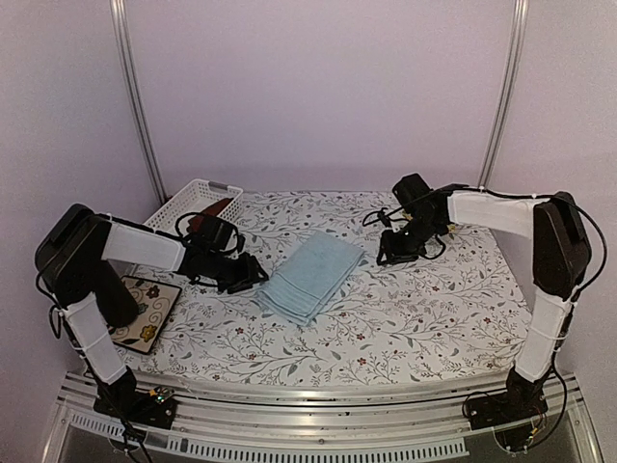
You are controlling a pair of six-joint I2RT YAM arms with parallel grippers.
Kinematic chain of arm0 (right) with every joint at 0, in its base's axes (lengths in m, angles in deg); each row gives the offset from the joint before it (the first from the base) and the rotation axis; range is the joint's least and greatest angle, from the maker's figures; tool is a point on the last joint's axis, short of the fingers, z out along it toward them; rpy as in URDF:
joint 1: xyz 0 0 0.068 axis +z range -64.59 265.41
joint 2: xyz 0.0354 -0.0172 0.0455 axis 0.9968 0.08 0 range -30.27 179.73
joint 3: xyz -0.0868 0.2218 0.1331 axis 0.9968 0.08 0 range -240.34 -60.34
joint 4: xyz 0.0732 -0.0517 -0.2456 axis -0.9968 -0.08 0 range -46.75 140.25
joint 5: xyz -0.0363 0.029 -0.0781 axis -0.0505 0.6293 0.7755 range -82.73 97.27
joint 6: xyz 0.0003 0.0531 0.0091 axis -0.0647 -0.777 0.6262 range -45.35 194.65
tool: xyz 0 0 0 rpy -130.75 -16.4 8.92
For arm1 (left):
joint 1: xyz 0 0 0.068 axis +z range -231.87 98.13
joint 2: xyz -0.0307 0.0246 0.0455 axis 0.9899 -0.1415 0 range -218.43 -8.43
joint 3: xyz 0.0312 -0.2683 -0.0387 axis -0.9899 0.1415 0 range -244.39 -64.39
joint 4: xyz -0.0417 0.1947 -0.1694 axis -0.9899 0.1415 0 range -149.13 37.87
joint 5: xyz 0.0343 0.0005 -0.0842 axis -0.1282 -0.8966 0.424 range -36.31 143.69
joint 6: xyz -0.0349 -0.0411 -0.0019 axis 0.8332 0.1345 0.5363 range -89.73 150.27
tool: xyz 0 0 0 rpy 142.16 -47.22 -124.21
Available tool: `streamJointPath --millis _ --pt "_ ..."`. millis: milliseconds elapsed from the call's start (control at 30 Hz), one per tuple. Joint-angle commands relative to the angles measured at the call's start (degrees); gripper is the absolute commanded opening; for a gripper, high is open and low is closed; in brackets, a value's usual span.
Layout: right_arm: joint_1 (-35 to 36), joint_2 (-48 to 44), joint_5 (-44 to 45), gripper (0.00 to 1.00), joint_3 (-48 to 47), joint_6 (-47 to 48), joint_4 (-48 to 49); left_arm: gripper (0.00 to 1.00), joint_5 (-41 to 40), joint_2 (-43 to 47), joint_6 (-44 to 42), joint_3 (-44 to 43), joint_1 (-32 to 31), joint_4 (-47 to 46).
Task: Roll the towels
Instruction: Rotate the towel at the center of the board.
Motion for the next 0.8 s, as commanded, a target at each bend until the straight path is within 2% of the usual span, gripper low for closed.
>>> streamJointPath --millis 0,33,100,367,500,767 --pt "0.07 -11.17 0.79 0.34 3.77 0.9 -1.36 0.43 2.79 -1.06 -0.74 -1.09 0.39 -3.17" --pt "0.12 -12.85 0.81 0.34 4.55 0.91 -1.52 0.38 2.84 -1.18 -0.78 -0.82 0.43 -3.16" --pt "0.14 -15.68 0.83 0.34 5.94 1.07 -1.92 0.32 3.09 -1.17 -0.82 -0.15 0.39 -3.03" --pt "0.12 -18.62 0.32 0.34 9.21 1.44 -2.64 0.34 3.57 -0.01 -0.18 2.68 -1.8 -3.1" --pt "0.12 -18.5 -0.1 0.34 9.2 1.24 -2.17 0.33 2.71 -1.27 -0.23 2.31 -2.95 -0.2" --pt "0.85 -16.84 -1.1 0.34 7.39 1.22 -2.27 0.07 0.21 -1.12 0.88 3.05 -6.07 2.5"
